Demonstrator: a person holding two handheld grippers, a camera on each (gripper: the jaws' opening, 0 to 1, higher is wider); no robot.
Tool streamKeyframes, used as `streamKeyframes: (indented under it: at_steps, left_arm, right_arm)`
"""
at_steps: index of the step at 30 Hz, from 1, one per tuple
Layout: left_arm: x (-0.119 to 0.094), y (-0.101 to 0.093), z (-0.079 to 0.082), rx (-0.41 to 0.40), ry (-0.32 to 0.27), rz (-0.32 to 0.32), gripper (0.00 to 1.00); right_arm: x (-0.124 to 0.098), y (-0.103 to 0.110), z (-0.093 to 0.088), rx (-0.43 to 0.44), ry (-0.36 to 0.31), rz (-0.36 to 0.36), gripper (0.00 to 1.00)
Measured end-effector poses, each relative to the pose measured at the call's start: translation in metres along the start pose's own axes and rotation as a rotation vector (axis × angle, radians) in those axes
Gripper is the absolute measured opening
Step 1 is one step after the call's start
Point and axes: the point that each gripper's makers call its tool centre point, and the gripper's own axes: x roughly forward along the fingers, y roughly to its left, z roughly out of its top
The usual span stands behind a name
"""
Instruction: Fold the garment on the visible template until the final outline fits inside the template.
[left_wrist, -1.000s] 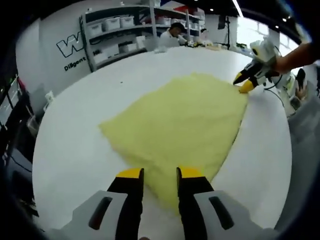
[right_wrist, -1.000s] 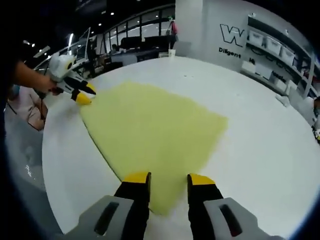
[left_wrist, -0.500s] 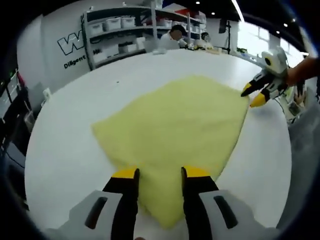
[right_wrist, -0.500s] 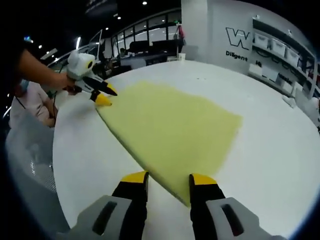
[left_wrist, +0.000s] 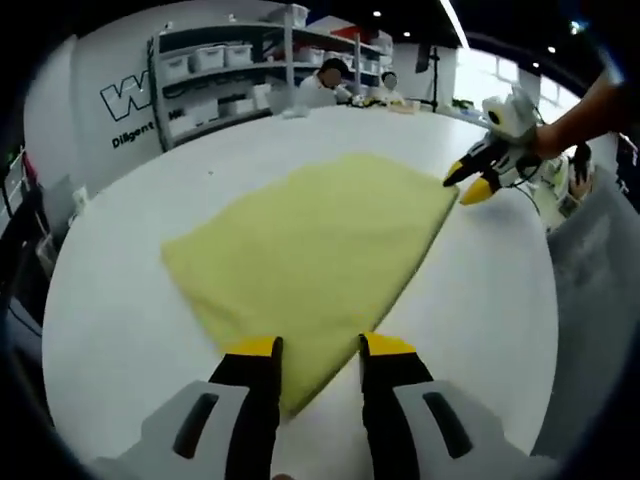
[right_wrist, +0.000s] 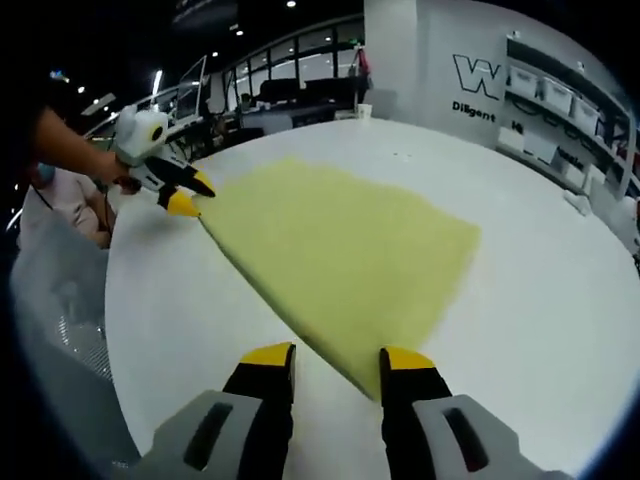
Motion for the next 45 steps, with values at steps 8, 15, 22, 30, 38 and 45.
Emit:
streamKeyframes:
  at_steps: [8, 15, 22, 30, 38, 45]
  left_arm:
    - [-0.006, 0.005, -0.003, -0.017, 0.016, 0.038, 0.23]
    - [0.005, -0.009, 0.024, -0.049, -0.052, 0.025, 0.26]
    - [0.012, -0.018, 0.024, -0.054, -0.049, 0.009, 0.26]
    - [0.011, -0.017, 0.020, -0.063, -0.032, 0.019, 0.26]
    - [0.010, -0.012, 0.015, -0.068, -0.017, 0.030, 0.27]
    - [0.010, -0.008, 0.008, -0.066, -0.017, 0.032, 0.27]
  right_arm:
    - [-0.007, -0.013, 0.002, 0.025, 0.015, -0.062, 0.14]
    - [0.008, 0.011, 0.026, 0.049, -0.062, -0.045, 0.15]
    - [0.027, 0.031, 0.047, 0.075, -0.124, -0.022, 0.17]
    - [0.059, 0.057, 0.072, -0.009, -0.183, -0.005, 0.23]
    - [0.066, 0.061, 0.056, -0.093, -0.187, -0.014, 0.27]
    - [0.037, 0.018, 0.035, -0.026, -0.187, -0.090, 0.26]
